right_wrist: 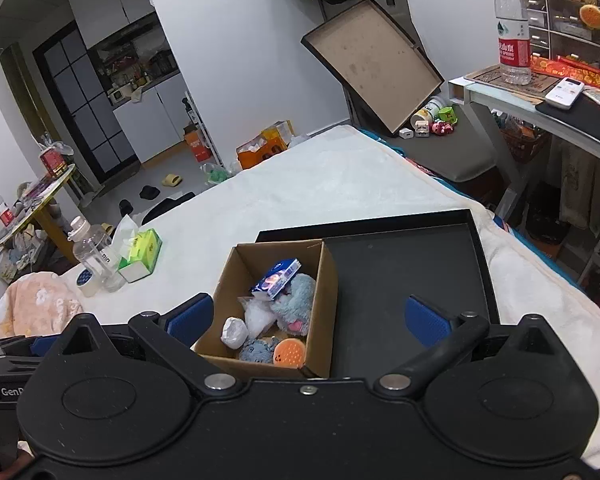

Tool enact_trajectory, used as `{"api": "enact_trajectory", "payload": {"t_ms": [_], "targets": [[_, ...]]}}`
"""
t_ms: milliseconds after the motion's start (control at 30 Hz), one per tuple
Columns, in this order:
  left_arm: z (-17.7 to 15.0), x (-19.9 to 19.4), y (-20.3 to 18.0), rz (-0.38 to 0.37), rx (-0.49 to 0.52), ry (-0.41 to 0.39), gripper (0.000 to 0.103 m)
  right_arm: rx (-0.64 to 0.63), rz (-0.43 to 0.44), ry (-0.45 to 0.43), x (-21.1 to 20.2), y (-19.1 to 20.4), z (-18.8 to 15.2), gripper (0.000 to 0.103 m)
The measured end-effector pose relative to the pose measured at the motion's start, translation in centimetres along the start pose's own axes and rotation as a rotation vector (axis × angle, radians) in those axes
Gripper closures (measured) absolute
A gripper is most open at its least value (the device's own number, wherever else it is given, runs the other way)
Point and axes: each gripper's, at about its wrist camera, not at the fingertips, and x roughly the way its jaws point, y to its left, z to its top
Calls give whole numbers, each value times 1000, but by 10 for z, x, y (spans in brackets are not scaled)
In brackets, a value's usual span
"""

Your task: Organize soft objects

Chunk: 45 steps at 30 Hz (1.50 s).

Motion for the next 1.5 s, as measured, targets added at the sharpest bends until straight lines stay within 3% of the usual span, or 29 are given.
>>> {"api": "enact_trajectory", "payload": {"t_ms": [567,1500], "targets": [[-19,-62,-24,-26,49,-65,8,-35,-12,-55,-71,9,-25,0],[-49,-112,-32,-11,72,-98,7,-50,-38,-70,-125,9,-52,0]]}}
